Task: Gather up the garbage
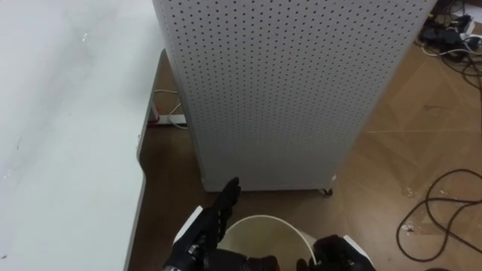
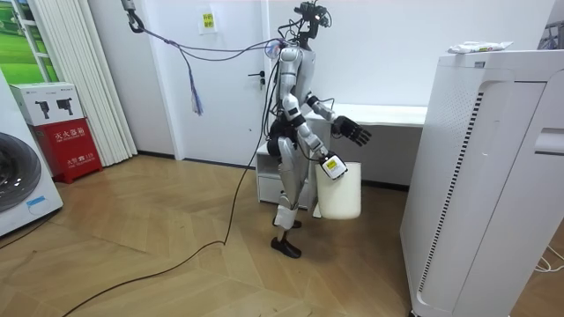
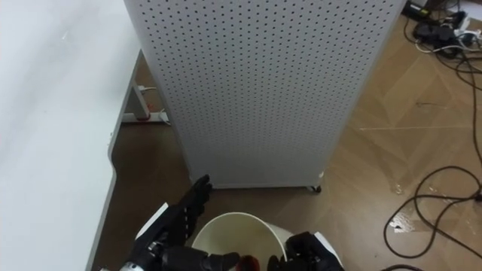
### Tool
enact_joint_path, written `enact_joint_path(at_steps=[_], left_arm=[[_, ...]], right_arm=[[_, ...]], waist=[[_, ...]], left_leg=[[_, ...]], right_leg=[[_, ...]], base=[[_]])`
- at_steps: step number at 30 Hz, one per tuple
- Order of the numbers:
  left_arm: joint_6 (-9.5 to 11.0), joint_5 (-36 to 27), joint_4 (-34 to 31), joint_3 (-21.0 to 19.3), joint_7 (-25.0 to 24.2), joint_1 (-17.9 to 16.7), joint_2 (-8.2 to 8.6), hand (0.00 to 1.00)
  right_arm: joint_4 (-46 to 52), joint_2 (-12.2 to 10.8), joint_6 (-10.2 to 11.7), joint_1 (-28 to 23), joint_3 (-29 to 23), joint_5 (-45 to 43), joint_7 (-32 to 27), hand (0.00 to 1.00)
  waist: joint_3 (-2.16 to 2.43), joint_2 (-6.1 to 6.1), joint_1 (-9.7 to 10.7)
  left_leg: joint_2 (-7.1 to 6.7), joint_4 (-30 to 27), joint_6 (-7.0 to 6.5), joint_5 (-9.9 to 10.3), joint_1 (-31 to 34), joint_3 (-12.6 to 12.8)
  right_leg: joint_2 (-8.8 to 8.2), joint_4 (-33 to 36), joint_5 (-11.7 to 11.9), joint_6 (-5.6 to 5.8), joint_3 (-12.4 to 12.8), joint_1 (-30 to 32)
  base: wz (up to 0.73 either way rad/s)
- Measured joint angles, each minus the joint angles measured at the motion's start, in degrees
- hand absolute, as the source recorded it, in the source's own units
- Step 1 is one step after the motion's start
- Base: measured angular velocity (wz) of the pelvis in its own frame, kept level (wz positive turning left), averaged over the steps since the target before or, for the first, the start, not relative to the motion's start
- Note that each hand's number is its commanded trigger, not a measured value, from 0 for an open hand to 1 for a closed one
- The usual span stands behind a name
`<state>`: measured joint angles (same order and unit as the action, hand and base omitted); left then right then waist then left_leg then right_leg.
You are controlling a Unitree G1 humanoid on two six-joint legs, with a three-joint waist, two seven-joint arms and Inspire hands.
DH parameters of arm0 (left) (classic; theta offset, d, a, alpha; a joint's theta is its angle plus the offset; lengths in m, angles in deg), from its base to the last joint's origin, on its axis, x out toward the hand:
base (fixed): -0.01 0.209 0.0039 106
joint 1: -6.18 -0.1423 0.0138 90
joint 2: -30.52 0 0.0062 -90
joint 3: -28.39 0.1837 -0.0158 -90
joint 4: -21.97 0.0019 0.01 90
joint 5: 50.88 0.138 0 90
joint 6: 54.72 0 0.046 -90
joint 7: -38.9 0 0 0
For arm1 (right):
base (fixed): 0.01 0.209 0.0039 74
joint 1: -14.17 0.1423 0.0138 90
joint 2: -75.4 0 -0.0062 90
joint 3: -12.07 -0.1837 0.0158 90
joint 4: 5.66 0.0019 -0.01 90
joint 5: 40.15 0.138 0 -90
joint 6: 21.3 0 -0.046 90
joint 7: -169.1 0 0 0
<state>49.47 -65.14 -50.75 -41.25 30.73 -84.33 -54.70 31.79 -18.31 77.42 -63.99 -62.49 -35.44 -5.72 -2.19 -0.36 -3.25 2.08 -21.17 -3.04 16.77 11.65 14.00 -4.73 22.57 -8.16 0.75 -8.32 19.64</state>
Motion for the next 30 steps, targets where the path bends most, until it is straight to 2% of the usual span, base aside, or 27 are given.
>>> enact_joint_path(at_steps=[5,8,9,13,18,19,24,27,30], left_arm=[[0.2,0.1,-3.4,-1.3,1.4,-0.4,-0.31,0.00],[0.2,0.2,-8.4,-2.3,2.0,-1.3,-0.52,0.00],[0.5,0.2,-10.1,-2.3,2.6,-1.5,-0.70,0.00],[1.2,0.3,-13.1,-2.2,4.3,-2.0,-1.50,0.00],[1.4,0.6,-17.3,-2.3,5.5,-2.4,-2.89,0.00],[1.4,1.1,-17.8,-2.4,5.6,-2.5,-2.99,0.00],[1.4,5.7,-19.7,-3.8,6.9,-2.5,-2.97,0.00],[1.5,7.7,-20.4,-5.1,8.0,-2.6,-3.07,0.00],[1.6,8.4,-20.8,-5.7,8.6,-2.6,-3.12,0.00]], right_arm=[[2.5,1.3,0.1,-1.6,-1.0,0.0,-0.1,1.00],[4.0,1.6,0.1,-2.9,-1.6,0.3,-0.4,1.00],[5.0,1.6,0.1,-3.9,-1.6,0.8,-0.8,1.00],[8.7,1.6,0.1,-7.4,-1.6,4.2,-1.4,1.00],[10.6,1.6,0.1,-9.3,-1.6,4.4,-1.3,1.00],[11.4,1.6,0.1,-10.2,-1.6,4.4,-1.3,1.00],[12.9,1.6,0.1,-12.1,-1.6,4.3,-2.2,1.00],[13.8,1.6,0.1,-12.4,-1.6,4.2,-2.1,1.00],[13.9,1.6,0.1,-12.4,-1.6,3.8,-1.4,1.00]], waist=[[0.08,0.03,0.1],[0.24,0.16,0.5],[0.69,0.22,0.8],[1.42,-0.12,2.0],[1.53,-0.29,3.1],[1.84,-0.24,3.2],[1.82,0.01,3.0],[1.79,0.35,2.9],[1.85,0.54,2.9]], left_leg=[[-0.05,1.5,0.19,-0.2,-3.4,0.0],[-0.07,2.1,0.19,-0.2,-5.3,-0.1],[-0.04,2.5,0.20,-0.2,-6.1,-0.2],[0.02,4.0,0.33,-0.3,-9.9,-0.2],[-0.06,5.0,0.36,-0.3,-13.4,0.2],[-0.09,5.1,0.36,-0.3,-13.7,0.3],[-0.77,5.8,0.16,-0.6,-14.9,1.6],[-0.83,5.9,0.04,-0.7,-15.2,2.9],[-0.72,7.1,0.01,-0.8,-15.3,3.1]], right_leg=[[0.20,-1.0,0.0,0.02,-0.3,-3.1],[0.32,-1.4,0.0,0.02,-0.1,-5.0],[0.47,-2.1,0.0,0.10,-0.1,-6.0],[0.94,-4.0,0.3,0.45,0.2,-9.8],[1.17,-4.5,0.3,0.51,0.4,-12.7],[1.33,-4.6,0.3,0.60,0.5,-12.8],[1.30,-2.8,0.4,0.64,2.0,-12.3],[1.01,-2.1,0.7,0.52,1.3,-11.6],[1.15,-3.1,1.7,0.09,0.3,-11.5]], base=[[0.00],[0.00],[0.04],[-0.04],[-0.04],[-0.10],[-0.19],[-0.26],[-0.14]])
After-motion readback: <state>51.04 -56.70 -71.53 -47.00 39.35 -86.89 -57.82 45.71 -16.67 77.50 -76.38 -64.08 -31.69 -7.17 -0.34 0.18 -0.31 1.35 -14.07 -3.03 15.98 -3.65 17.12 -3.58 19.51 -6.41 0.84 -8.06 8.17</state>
